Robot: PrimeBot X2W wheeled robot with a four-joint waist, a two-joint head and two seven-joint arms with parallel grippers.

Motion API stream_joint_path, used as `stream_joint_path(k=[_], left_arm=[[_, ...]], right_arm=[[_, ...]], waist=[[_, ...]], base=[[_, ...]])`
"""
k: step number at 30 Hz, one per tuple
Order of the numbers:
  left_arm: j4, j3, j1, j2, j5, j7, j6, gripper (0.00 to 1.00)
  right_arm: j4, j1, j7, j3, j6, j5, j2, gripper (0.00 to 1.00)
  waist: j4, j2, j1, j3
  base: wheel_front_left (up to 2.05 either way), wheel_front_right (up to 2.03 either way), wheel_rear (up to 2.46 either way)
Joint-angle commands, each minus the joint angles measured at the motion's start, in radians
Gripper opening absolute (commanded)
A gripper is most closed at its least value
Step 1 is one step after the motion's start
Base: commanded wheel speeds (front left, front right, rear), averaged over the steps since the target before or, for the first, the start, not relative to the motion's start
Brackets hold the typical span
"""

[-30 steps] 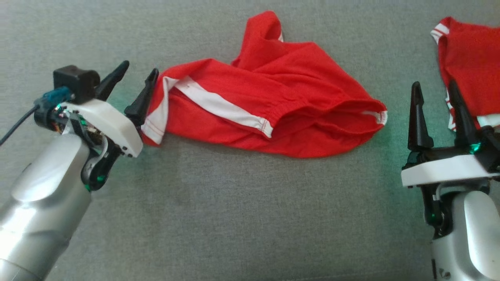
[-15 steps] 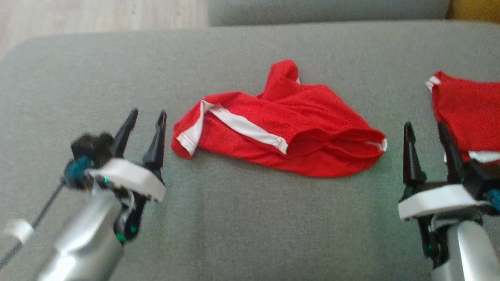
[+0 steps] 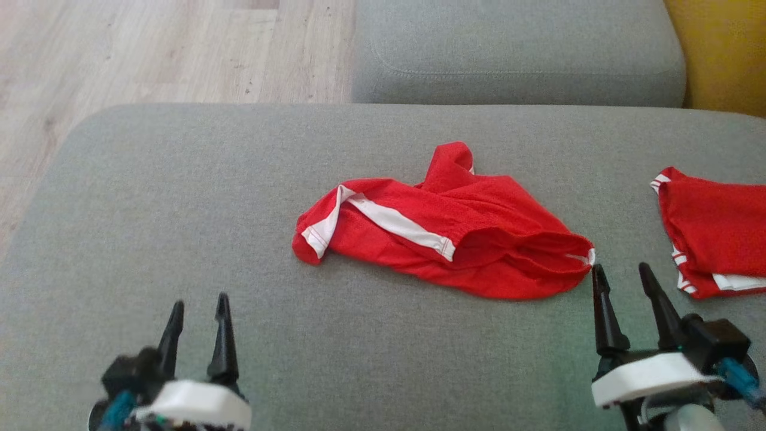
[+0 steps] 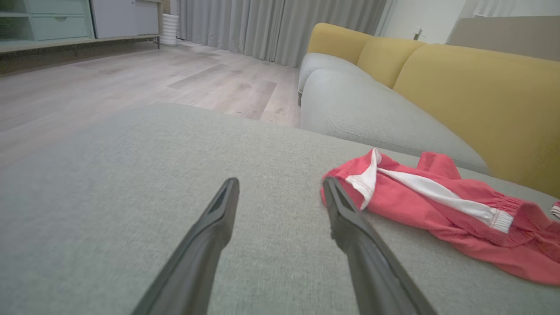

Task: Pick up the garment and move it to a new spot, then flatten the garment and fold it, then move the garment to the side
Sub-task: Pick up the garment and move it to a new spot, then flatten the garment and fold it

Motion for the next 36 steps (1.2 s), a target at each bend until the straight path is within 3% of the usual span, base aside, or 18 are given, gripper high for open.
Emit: stream_joint_path(k=[1, 6, 15, 31, 36], left_arm=[[-0.038, 0.05, -0.039, 0.011, 0.01, -0.012, 0.004, 1.0], [-0.099, 0.09, 0.046, -0.021, 0.062, -0.012, 0.001, 1.0], [-0.082, 0.093, 0.049, -0.061, 0.093, -0.012, -0.031, 1.0], [-0.056, 0.102, 0.043, -0.074, 0.104, -0.012, -0.039, 1.0], [-0.055, 0.099, 0.027, -0.075, 0.11, -0.012, -0.043, 1.0]], right_arm=[[-0.029, -0.025, -0.014, 0.024, 0.007, 0.009, -0.005, 1.0], [-0.006, 0.0, -0.037, 0.027, 0.007, 0.012, -0.005, 1.0], [0.047, -0.016, -0.057, 0.056, 0.007, 0.026, -0.005, 1.0], [0.068, -0.035, -0.07, 0.054, 0.007, 0.012, -0.005, 1.0], [0.059, -0.075, -0.05, 0.094, 0.007, -0.007, -0.005, 1.0]], waist=[[0.0, -0.0001, 0.0002, -0.001], [0.006, -0.0001, 0.0002, -0.006], [-0.002, -0.0001, 0.0002, -0.003], [0.001, -0.0001, 0.0002, 0.006], [0.021, -0.0001, 0.0002, 0.033]], base=[[0.0, 0.0, 0.0], [0.0, 0.0, 0.0], [0.0, 0.0, 0.0], [0.0, 0.0, 0.0], [0.0, 0.0, 0.0]])
